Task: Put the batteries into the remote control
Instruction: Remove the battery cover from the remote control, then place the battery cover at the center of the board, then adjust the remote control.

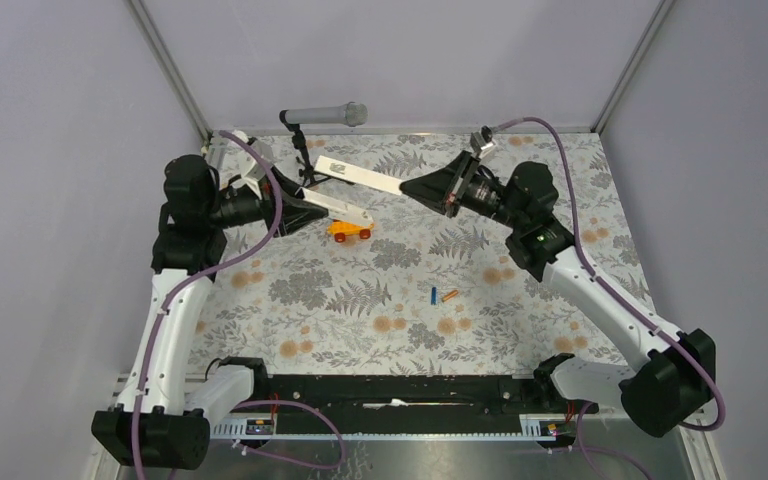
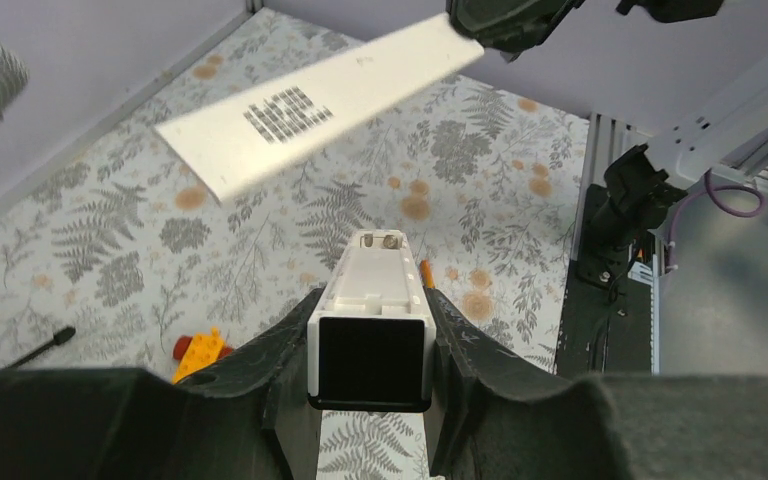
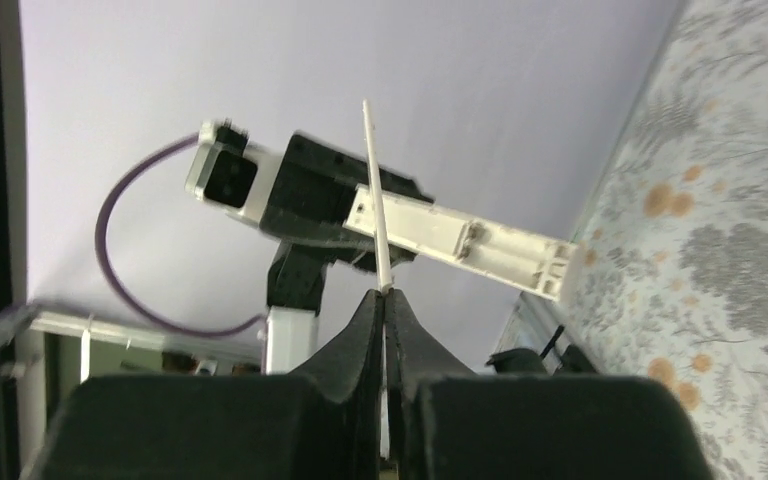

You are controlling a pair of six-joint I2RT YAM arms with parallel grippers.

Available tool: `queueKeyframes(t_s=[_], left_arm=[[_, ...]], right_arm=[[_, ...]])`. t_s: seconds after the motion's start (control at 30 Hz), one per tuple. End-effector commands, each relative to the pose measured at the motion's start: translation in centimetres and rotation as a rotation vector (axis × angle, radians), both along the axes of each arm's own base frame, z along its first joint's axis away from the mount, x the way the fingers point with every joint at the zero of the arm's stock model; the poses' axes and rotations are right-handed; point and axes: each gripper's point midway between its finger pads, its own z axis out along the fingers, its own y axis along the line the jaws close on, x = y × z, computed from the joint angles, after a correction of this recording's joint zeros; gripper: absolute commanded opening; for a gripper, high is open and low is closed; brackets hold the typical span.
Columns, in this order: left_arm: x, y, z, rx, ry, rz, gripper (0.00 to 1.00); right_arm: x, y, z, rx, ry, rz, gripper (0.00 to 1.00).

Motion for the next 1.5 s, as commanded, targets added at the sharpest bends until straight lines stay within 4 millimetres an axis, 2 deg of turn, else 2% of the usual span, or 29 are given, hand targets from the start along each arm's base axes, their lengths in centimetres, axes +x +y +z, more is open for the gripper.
queueKeyframes(t_s=[0.0,0.13,0.2,0.3,0.37,0.47,0.6,0.73,0.77,0.8,0.83,0.87,0.9,0.93,1.0,1.07,1.1,1.17,1.2,1.23,1.33,1.47], left_arm=[[1.5,0.8,-2.5,0.049,-0.036,0.09,0.0],[2.3,1.3,-4.5,0.049,-0.021,0.157,0.0],[2.1,1.1,-4.2,0.027,-0.024,0.151,0.0],[1.5,0.8,-3.9,0.012,-0.023,0.129,0.0],[1.0,0.6,-3.6,0.007,-0.035,0.11,0.0],[0.4,0.1,-3.4,-0.01,-0.017,0.081,0.0],[0.1,-0.2,-3.3,-0.012,-0.019,0.066,0.0],[0.0,-0.4,-3.0,-0.019,-0.018,0.049,0.0],[0.0,-0.4,-3.0,-0.02,-0.018,0.044,0.0],[0.0,-0.5,-2.9,-0.021,-0.017,0.04,0.0],[-0.1,-0.5,-2.8,-0.023,-0.017,0.035,0.0],[0.0,-0.6,-2.8,-0.024,-0.015,0.031,0.0],[-0.1,-0.7,-2.6,-0.025,-0.013,0.025,0.0],[-0.2,-0.8,-2.5,-0.027,-0.013,0.017,0.0],[-0.5,-1.2,-2.2,-0.031,-0.008,-0.007,0.0],[-1.2,-1.6,-1.9,-0.036,-0.007,-0.047,0.0],[-1.7,-1.8,-1.7,-0.039,-0.005,-0.076,0.0],[-2.9,-2.4,-1.1,-0.047,0.002,-0.15,0.0],[-3.7,-2.7,-0.7,-0.051,0.005,-0.188,0.0],[-4.4,-3.0,-0.4,-0.054,0.01,-0.23,0.0],[-6.7,-3.6,0.2,-0.06,0.021,-0.342,0.0],[-9.0,-3.9,0.6,-0.058,-0.008,-0.424,0.0]], right_arm=[[3.2,-2.7,-4.4,-0.046,0.106,-0.198,0.0],[4.1,-5.1,-11.1,-0.187,0.201,-0.31,0.0],[4.3,-6.9,-14.4,-0.284,0.231,-0.386,0.0],[5.0,-10.6,-20.0,-0.465,0.255,-0.518,0.0],[5.6,-13.0,-22.6,-0.553,0.268,-0.588,0.0],[5.5,-16.1,-27.3,-0.726,0.292,-0.638,0.0],[4.4,-17.8,-31.6,-0.779,0.399,-0.589,0.0],[3.4,-18.7,-33.3,-0.815,0.461,-0.592,0.0],[2.7,-19.3,-33.9,-0.851,0.506,-0.601,0.16],[2.6,-19.9,-33.9,-0.877,0.524,-0.624,0.36],[2.4,-20.6,-33.8,-0.907,0.54,-0.645,0.59],[2.5,-20.9,-33.4,-0.926,0.546,-0.658,0.75],[2.7,-21.3,-32.8,-0.947,0.535,-0.673,0.84],[3.1,-21.3,-31.7,-0.949,0.5,-0.672,0.88],[3.9,-20.0,-29.0,-0.903,0.407,-0.617,0.91],[4.0,-15.6,-24.5,-0.731,0.222,-0.411,0.92],[3.7,-12.9,-21.2,-0.607,0.095,-0.294,0.92],[1.5,-8.7,-14.8,-0.37,-0.131,-0.07,0.93],[-0.3,-6.7,-12.2,-0.299,-0.222,0.029,0.96],[-2.0,-5.0,-10.5,-0.271,-0.305,0.116,0.99],[-4.9,-0.9,-7.1,-0.306,-0.488,0.29,1.0],[-5.0,1.0,-5.6,-0.249,-0.502,0.362,0.99]])
